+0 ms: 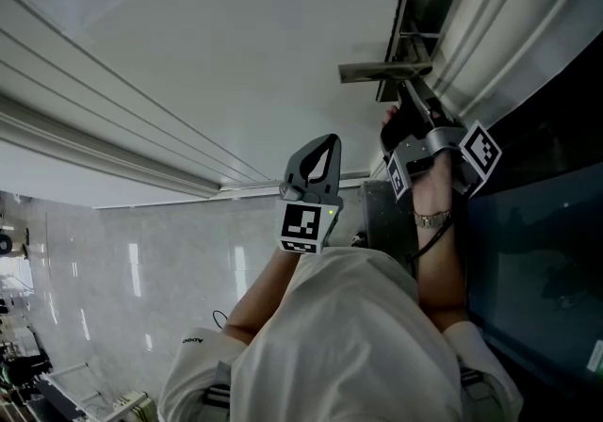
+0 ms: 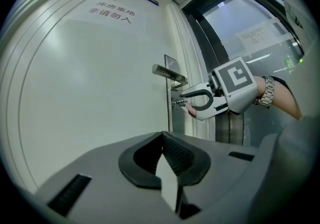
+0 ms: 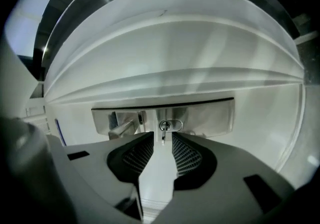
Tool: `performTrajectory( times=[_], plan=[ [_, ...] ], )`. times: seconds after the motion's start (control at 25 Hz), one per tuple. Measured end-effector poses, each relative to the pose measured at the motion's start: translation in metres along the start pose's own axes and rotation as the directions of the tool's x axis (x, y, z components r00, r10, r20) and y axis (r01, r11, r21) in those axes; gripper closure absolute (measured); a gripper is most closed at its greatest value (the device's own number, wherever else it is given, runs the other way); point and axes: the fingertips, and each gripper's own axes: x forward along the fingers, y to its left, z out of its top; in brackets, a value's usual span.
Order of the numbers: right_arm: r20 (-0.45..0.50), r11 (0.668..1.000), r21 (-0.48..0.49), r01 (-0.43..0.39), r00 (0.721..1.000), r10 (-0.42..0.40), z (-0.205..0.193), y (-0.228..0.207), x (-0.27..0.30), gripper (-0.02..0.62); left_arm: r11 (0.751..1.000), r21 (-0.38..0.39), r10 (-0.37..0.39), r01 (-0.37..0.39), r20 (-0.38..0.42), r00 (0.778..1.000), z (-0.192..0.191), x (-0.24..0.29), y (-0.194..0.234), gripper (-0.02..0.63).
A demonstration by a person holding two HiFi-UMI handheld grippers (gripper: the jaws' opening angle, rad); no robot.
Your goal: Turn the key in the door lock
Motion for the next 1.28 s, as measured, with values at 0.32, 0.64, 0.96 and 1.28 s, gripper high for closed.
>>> performTrajectory(
  times=[0.32, 0.64, 0.96, 1.28],
  plan=[
    [-0.111, 0.878, -0.478, 0.012, 0.991, -0.074, -0.02, 0.001, -0.004, 0.449, 1.0, 0.002, 0.005, -0.005, -0.002, 1.0, -0.001, -0.004, 0.002, 0.597],
    [0.028, 0.169, -0.983, 0.073, 0.966, -0.258, -0.021, -0.003, -0.021, 0.451, 1.0, 0.004, 0.004, -0.004, -0.005, 1.0, -0.001, -0.007, 0.003, 0.597],
    [0.191, -0.44, -0.896, 0.061, 0.947, -0.257, -0.015, 0.008, -0.014, 0.451, 1.0, 0.003, -0.02, 0.02, -0.006, 1.0, -0.002, -0.004, -0.006, 0.597],
    [0.24, -0.689, -0.725, -0.015, 0.932, -0.273, -0.023, 0.005, 0.001, 0.451, 1.0, 0.005, -0.017, 0.017, -0.006, 1.0, -0.002, -0.004, -0.003, 0.597]
  ],
)
